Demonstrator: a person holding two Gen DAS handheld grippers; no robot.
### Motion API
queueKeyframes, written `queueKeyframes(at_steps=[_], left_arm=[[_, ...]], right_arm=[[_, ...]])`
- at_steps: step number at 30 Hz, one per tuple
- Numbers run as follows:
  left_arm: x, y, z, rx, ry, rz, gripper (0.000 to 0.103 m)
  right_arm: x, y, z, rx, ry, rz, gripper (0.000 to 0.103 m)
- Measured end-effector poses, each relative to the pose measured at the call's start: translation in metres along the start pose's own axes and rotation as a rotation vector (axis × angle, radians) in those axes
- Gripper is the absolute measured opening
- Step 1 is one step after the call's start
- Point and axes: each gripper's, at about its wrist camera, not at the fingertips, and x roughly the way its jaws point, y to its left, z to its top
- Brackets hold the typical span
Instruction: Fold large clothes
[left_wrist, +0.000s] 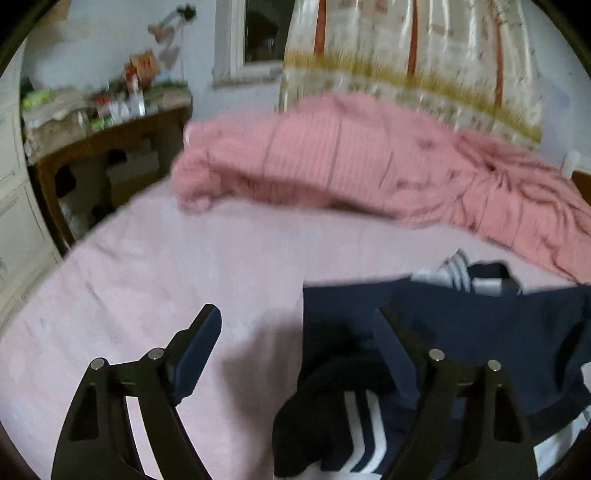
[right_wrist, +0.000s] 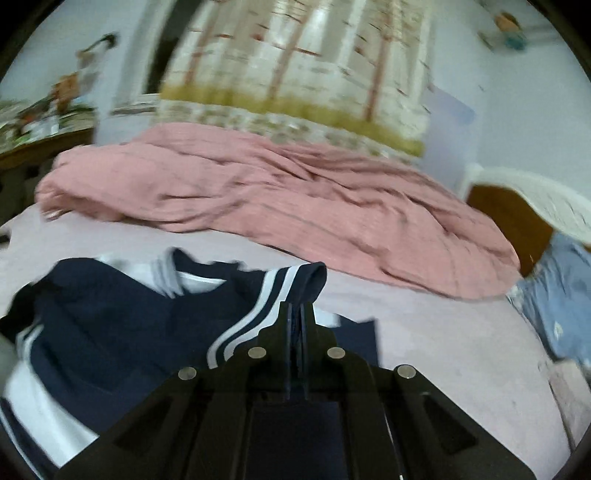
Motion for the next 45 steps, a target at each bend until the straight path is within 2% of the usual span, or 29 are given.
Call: queueKeyframes(at_steps=[2,3,4,6,8,10,11,12,14,16,18,21,22,23,24,25,26,27,29,30,33,37,41,43,45], left_arm=[[0.023,0.008,-0.007,-0.054,0.056,-0.049,0.08],[0.033,0.011,-0.01,-0.074,0.09,-0.073,0.079],[0.042,0.012,-0.013,-0.077,0.121,-0.091,0.076],[0.054,0.006,-0.02,-0.042,0.177,-0.101,0.064],[0.06,-0.006,-0.024,0.024,0.223,-0.115,0.043],[0.062,-0.018,-0.029,0.102,0.282,-0.136,0.029],[0.061,-0.024,-0.031,0.137,0.288,-0.123,0.029],[0.056,-0.027,-0.031,0.163,0.278,-0.103,0.029],[0.05,-0.025,-0.028,0.159,0.267,-0.121,0.032],[0.042,-0.021,-0.024,0.133,0.246,-0.159,0.044],[0.037,-0.022,-0.023,0.144,0.232,-0.162,0.05],[0.034,-0.021,-0.022,0.149,0.216,-0.109,0.052],[0.036,-0.019,-0.019,0.146,0.219,-0.101,0.053],[0.035,-0.018,-0.019,0.147,0.221,-0.097,0.055],[0.035,-0.015,-0.017,0.146,0.219,-0.091,0.059],[0.034,-0.013,-0.016,0.141,0.213,-0.076,0.07],[0.032,-0.01,-0.014,0.132,0.207,-0.06,0.075],[0.033,-0.006,-0.013,0.121,0.206,-0.06,0.081],[0.035,-0.004,-0.014,0.117,0.234,-0.093,0.082],[0.036,-0.003,-0.014,0.113,0.246,-0.1,0.082],[0.037,-0.002,-0.015,0.112,0.245,-0.085,0.082],[0.033,-0.017,-0.02,0.179,0.261,-0.125,0.082],[0.018,-0.033,-0.021,0.23,0.245,-0.193,0.082],[0.009,-0.039,-0.019,0.215,0.223,-0.234,0.082],[0.005,-0.047,-0.02,0.202,0.189,-0.23,0.082]], right_arm=[[0.021,-0.024,-0.007,0.009,0.034,-0.074,0.0],[0.028,-0.032,-0.009,0.017,0.051,-0.082,0.0],[0.04,-0.046,-0.016,0.056,0.09,-0.055,0.0],[0.053,-0.062,-0.029,0.13,0.134,0.011,0.0],[0.068,-0.073,-0.038,0.185,0.166,0.086,0.001],[0.077,-0.075,-0.046,0.254,0.185,0.168,0.005],[0.081,-0.074,-0.049,0.283,0.211,0.23,0.02],[0.087,-0.069,-0.052,0.307,0.256,0.323,0.051],[0.088,-0.057,-0.059,0.32,0.299,0.424,0.08],[0.087,-0.042,-0.063,0.308,0.292,0.447,0.08],[0.099,-0.024,-0.068,0.279,0.36,0.411,0.08],[0.125,-0.017,-0.086,0.313,0.47,0.346,0.08],[0.131,-0.021,-0.094,0.37,0.5,0.339,0.08],[0.13,-0.024,-0.099,0.42,0.483,0.352,0.074],[0.127,-0.022,-0.097,0.401,0.467,0.355,0.067],[0.125,-0.018,-0.095,0.362,0.462,0.354,0.056],[0.123,-0.013,-0.094,0.341,0.442,0.375,0.018],[0.123,-0.011,-0.094,0.34,0.437,0.405,0.013],[0.113,-0.006,-0.092,0.312,0.43,0.367,0.012],[0.104,-0.01,-0.087,0.304,0.394,0.345,0.012],[0.076,-0.035,-0.066,0.305,0.307,0.301,0.012],[0.056,-0.075,-0.052,0.368,0.246,0.281,0.012],[0.083,-0.074,-0.067,0.367,0.347,0.287,0.015],[0.099,-0.064,-0.077,0.344,0.395,0.278,0.022],[0.108,-0.057,-0.085,0.295,0.441,0.231,0.028]])
